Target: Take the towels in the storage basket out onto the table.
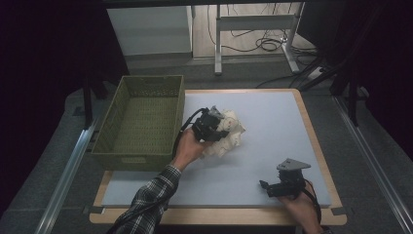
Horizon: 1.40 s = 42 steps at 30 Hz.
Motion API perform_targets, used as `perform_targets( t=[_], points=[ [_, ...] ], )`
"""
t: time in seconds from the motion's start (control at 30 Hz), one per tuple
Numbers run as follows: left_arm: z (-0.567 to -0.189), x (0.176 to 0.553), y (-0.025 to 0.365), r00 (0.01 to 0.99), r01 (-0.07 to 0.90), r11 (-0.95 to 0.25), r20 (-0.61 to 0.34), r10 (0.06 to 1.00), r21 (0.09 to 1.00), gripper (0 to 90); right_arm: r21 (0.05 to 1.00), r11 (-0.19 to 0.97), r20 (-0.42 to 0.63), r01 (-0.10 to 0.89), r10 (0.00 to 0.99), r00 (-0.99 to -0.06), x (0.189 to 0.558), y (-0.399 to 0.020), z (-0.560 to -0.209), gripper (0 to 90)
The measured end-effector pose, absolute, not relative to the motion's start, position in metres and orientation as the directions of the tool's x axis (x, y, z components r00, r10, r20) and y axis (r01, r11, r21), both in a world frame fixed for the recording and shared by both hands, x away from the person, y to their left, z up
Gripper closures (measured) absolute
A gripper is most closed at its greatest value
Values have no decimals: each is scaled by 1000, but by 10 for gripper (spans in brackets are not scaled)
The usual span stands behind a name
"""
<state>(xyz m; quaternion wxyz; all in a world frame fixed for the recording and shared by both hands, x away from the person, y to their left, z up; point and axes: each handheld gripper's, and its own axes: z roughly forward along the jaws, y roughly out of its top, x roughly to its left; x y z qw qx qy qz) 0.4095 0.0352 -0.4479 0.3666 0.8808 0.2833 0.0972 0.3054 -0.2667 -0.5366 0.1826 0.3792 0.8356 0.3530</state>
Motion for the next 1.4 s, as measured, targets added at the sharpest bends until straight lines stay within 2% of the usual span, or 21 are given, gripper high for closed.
perform_targets(
  t=[0.17, 0.37, 0.73, 0.9, 0.93, 1.07, 1.23, 1.4],
  points=[
    [-467, 405, 30, 825, 436, -589, -41, 563, 681, 741, 728, 465, -38, 504, 761, -647, 305, -267, -537, 21],
    [-495, 397, 21, 833, 459, -588, -94, 545, 665, 733, 728, 466, -39, 503, 761, -647, 305, -267, -537, 21],
    [-520, 389, 11, 841, 473, -611, -118, 528, 635, 681, 728, 464, -38, 504, 762, -647, 305, -267, -537, 21],
    [-526, 390, 14, 831, 496, -566, -173, 528, 658, 615, 728, 464, -38, 504, 762, -646, 305, -267, -537, 20],
    [-527, 391, 16, 824, 518, -539, -217, 524, 664, 553, 728, 464, -38, 504, 762, -647, 305, -267, -537, 21],
    [-523, 388, 16, 821, 513, -541, -198, 536, 666, 389, 728, 466, -39, 504, 761, -647, 305, -267, -537, 21],
    [-516, 382, 18, 823, 496, -532, -177, 540, 687, 299, 728, 466, -39, 503, 760, -648, 306, -267, -537, 21],
    [-502, 369, 28, 825, 467, -533, -131, 550, 706, 285, 726, 465, -37, 507, 762, -647, 305, -267, -536, 20]
  ],
)
